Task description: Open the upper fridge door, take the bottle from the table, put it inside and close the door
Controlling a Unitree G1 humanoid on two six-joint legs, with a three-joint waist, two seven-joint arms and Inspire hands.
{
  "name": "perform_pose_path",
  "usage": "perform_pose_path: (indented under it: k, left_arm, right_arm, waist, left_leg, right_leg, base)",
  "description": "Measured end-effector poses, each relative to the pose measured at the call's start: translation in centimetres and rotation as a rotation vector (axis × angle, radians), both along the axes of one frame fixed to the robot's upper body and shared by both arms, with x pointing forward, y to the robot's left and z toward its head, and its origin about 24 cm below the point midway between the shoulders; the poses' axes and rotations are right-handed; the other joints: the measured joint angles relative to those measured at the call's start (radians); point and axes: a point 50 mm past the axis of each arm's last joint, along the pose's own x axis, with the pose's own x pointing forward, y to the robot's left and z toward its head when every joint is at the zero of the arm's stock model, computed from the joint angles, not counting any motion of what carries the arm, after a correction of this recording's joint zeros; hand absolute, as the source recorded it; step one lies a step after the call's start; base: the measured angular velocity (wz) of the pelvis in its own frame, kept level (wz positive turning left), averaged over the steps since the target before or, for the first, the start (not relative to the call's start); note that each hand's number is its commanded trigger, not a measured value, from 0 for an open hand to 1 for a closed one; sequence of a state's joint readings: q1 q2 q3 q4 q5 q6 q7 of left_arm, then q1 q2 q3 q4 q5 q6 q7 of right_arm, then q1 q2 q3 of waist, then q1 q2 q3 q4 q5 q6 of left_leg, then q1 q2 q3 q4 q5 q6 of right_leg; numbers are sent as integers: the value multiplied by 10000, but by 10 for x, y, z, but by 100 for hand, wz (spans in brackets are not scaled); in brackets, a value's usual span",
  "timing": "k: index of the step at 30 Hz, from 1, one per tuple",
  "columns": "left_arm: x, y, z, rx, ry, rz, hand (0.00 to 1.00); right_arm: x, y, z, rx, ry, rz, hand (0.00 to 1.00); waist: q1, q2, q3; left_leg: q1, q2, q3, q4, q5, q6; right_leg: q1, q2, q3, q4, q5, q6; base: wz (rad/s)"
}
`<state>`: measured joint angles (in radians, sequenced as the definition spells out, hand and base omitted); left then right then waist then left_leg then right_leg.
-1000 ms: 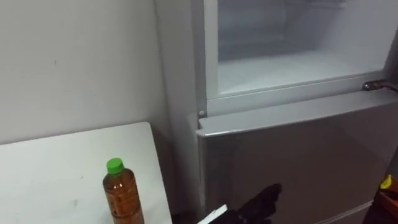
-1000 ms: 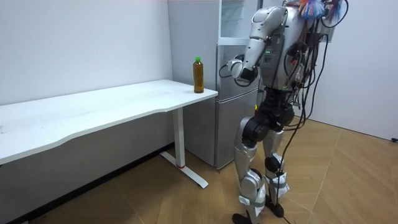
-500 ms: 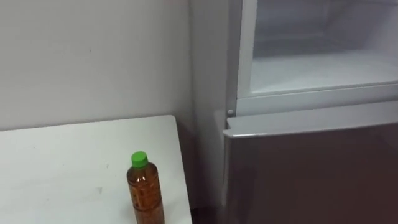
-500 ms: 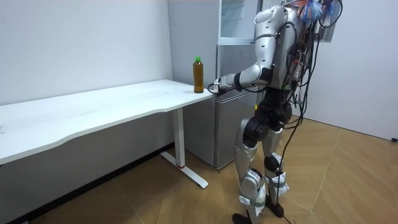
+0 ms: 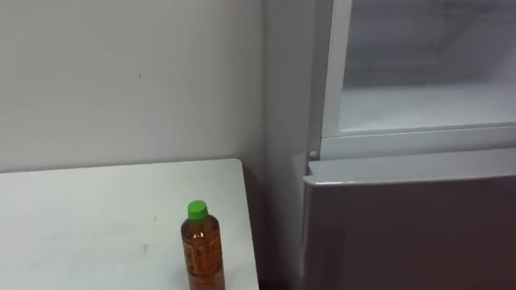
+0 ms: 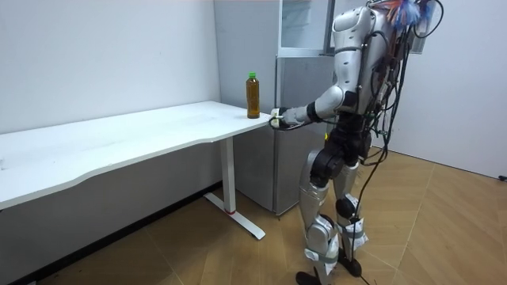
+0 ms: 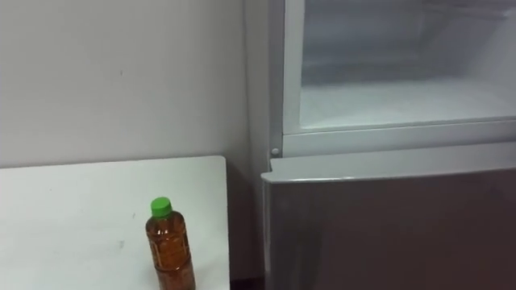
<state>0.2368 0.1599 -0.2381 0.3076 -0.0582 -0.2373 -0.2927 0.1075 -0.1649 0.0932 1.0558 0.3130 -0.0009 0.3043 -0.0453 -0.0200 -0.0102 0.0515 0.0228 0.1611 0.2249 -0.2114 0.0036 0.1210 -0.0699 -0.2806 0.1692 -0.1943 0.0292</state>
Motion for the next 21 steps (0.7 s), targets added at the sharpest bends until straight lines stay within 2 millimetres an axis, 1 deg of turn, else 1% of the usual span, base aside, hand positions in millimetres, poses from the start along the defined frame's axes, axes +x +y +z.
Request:
perform_pose_path:
  k: [2, 3, 4, 5, 6, 7, 8, 9, 10, 11, 12, 13, 14, 15, 16, 17, 18, 19, 20, 21]
  left_arm:
    - [-1, 0, -5, -299, 55, 398, 0]
    - [-2, 1, -9, -535, 113, 829, 0]
    - [-3, 4, -11, -746, 180, 1251, 0]
    - [-3, 6, -12, -810, 227, 1470, 0]
    - [-5, 12, -16, -1013, 422, 2045, 0]
    - [-11, 24, -25, -903, 758, 2762, 0]
    - [-13, 32, -26, -915, 788, 3174, 0]
    - [-16, 47, -29, -769, 923, 3835, 0]
    - [-24, 62, -36, -475, 1329, 4629, 0]
    - [-32, 70, -44, -232, 1821, 5033, 0]
    - [-53, 87, -60, 347, 3107, 5829, 0]
    - [-82, 106, -75, 1039, 4685, 6651, 0]
    - [-97, 114, -81, 1403, 5465, 6986, 0]
    - [-127, 127, -88, 2168, 6833, 7503, 0]
    - [-155, 130, -92, 2773, 7890, 7849, 0]
    - [-164, 131, -93, 2975, 8243, 7979, 0]
    - [-178, 129, -95, 3333, 8776, 8092, 0]
    - [-186, 123, -98, 3388, 9169, 8054, 0]
    - [-187, 119, -99, 3380, 9314, 7993, 0]
    - [-188, 111, -102, 3378, 9501, 7726, 0]
  right_arm:
    - [-1, -1, 0, -150, 43, -75, 0]
    - [-2, -2, -1, -282, 46, -182, 0]
    - [-5, -5, -1, -399, 53, -413, 0]
    - [-8, -7, -1, -447, 101, -589, 0]
    - [-14, -10, -3, -583, 284, -888, 0]
    - [-21, -14, -3, -720, 434, -1251, 0]
    - [-24, -15, -4, -789, 530, -1430, 0]
    - [-30, -19, -5, -906, 734, -1769, 0]
    - [-32, -22, -5, -1015, 822, -2082, 0]
    - [-32, -23, -5, -1055, 824, -2165, 0]
    - [-32, -24, -4, -1091, 810, -2235, 0]
    - [-32, -22, -5, -1045, 820, -2234, 0]
    - [-32, -21, -5, -1004, 850, -2229, 0]
    - [-33, -18, -6, -907, 942, -2204, 0]
    - [-35, -16, -8, -827, 1105, -2129, 0]
    - [-35, -15, -8, -785, 1187, -2135, 0]
    - [-36, -13, -9, -716, 1342, -2140, 0]
    - [-35, -10, -10, -620, 1416, -2136, 0]
    - [-34, -8, -11, -563, 1417, -2120, 0]
    - [-33, -5, -11, -488, 1435, -2023, 0]
  waist:
    - [37, 2, -20]
    - [45, 54, 8]
    - [159, 24, -14]
    - [256, 36, -7]
    - [390, 19, -20]
    - [519, 21, -23]
    - [578, 17, -26]
    - [702, 37, -51]
    - [770, 55, -58]
    - [773, 85, -60]
    - [769, 81, -91]
    - [762, 75, -83]
    - [755, 60, -73]
    - [758, 28, -82]
    - [776, -65, -30]
    - [779, -30, -27]
    - [788, -50, 49]
    - [789, -41, 107]
    - [787, -42, 119]
    - [781, -30, 127]
  left_leg:
    - [23, -2, -45, 17, 5, -8]
    - [29, -6, -83, 15, 9, -15]
    - [74, -10, -87, -34, 23, -35]
    - [109, -10, -81, -61, 28, -43]
    - [136, -9, -85, -76, 33, -51]
    - [166, -1, -87, -82, 36, -57]
    - [184, 0, -103, -91, 37, -61]
    - [237, -1, -110, -133, 37, -66]
    - [284, -7, -110, -156, 36, -69]
    - [303, -10, -120, -175, 32, -75]
    - [315, -14, -151, -208, 23, -90]
    - [318, -16, -225, -203, 10, -111]
    - [311, -19, -259, -203, 9, -113]
    - [306, -19, -281, -203, 8, -115]
    - [300, -22, -305, -203, 7, -115]
    - [298, -26, -317, -204, 6, -114]
    - [266, -35, -338, -206, -6, -96]
    - [214, -44, -364, -194, -17, -81]
    - [176, -48, -374, -190, -20, -77]
    - [93, -43, -397, -144, -41, -63]
  right_leg:
    - [59, -4, -64, 7, -28, -14]
    - [70, -5, -70, 1, -52, -16]
    - [73, -5, -72, 0, -63, -24]
    - [77, -5, -68, -12, -70, -30]
    - [110, -13, -130, -14, -92, -42]
    - [165, -21, -225, -45, -102, -50]
    - [201, -13, -241, -86, -102, -51]
    - [267, 1, -251, -164, -99, -54]
    - [326, 4, -256, -188, -102, -49]
    - [357, 8, -265, -188, -103, -48]
    - [375, 19, -284, -199, -105, -44]
    - [375, 40, -300, -216, -105, -45]
    - [378, 46, -315, -215, -105, -45]
    - [384, 45, -360, -208, -105, -44]
    - [399, 35, -396, -193, -106, -43]
    - [404, 26, -417, -184, -106, -42]
    - [402, 6, -471, -179, -98, -25]
    - [387, -4, -485, -183, -86, -5]
    - [381, -9, -490, -184, -85, -3]
    - [378, -7, -484, -184, -85, -3]
  base:
    - [11]
    - [4]
    - [0]
    - [0]
    - [0]
    - [5]
    - [4]
    - [4]
    - [0]
    - [4]
    - [9]
    - [12]
    - [14]
    - [13]
    - [13]
    - [17]
    - [15]
    - [12]
    - [4]
    - [0]
